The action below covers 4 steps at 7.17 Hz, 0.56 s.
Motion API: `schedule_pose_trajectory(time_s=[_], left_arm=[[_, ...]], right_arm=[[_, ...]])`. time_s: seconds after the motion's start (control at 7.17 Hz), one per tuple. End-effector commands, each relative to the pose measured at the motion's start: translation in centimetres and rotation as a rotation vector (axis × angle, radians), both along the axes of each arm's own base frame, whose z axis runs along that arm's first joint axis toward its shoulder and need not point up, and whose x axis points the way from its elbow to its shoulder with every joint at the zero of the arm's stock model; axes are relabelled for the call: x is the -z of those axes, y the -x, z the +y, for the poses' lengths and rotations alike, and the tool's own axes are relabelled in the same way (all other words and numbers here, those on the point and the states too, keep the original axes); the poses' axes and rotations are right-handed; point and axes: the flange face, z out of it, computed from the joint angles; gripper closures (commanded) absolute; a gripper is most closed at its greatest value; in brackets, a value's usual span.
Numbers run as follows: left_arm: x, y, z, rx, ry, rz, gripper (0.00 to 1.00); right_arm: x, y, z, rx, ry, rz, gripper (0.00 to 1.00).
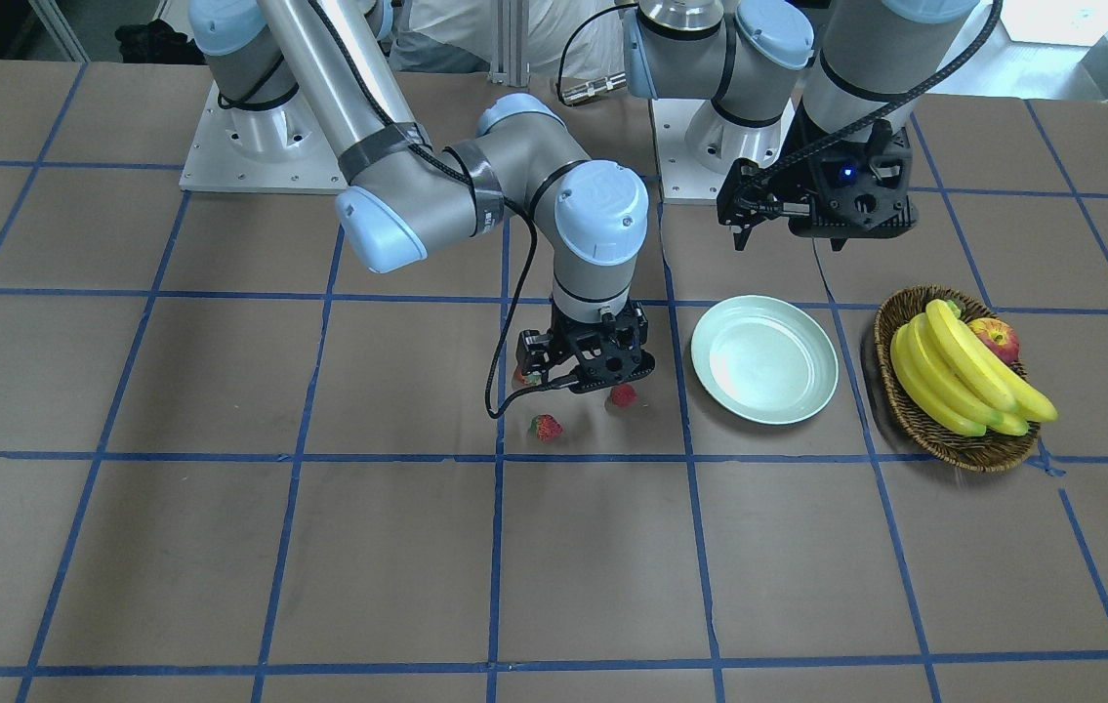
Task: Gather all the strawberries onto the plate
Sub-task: 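Carry the third strawberry toward the plate and release it, then raise the right gripper away while the left gripper reaches toward strawberries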
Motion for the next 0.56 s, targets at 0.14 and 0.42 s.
schedule_pose_trajectory(time_s=[0.14, 0.42], left_arm=[[0.5, 0.9, -0.1, -0.046, -0.004, 0.011, 0.0], [2.6, 5.5, 0.1, -0.06, -0.012, -0.007, 0.0]], right_arm=[[-8.5, 13.1, -2.8, 0.043, -0.096, 0.071, 0.0], [-11.8, 21.8, -3.4, 0.061, -0.161, 0.13, 0.0]])
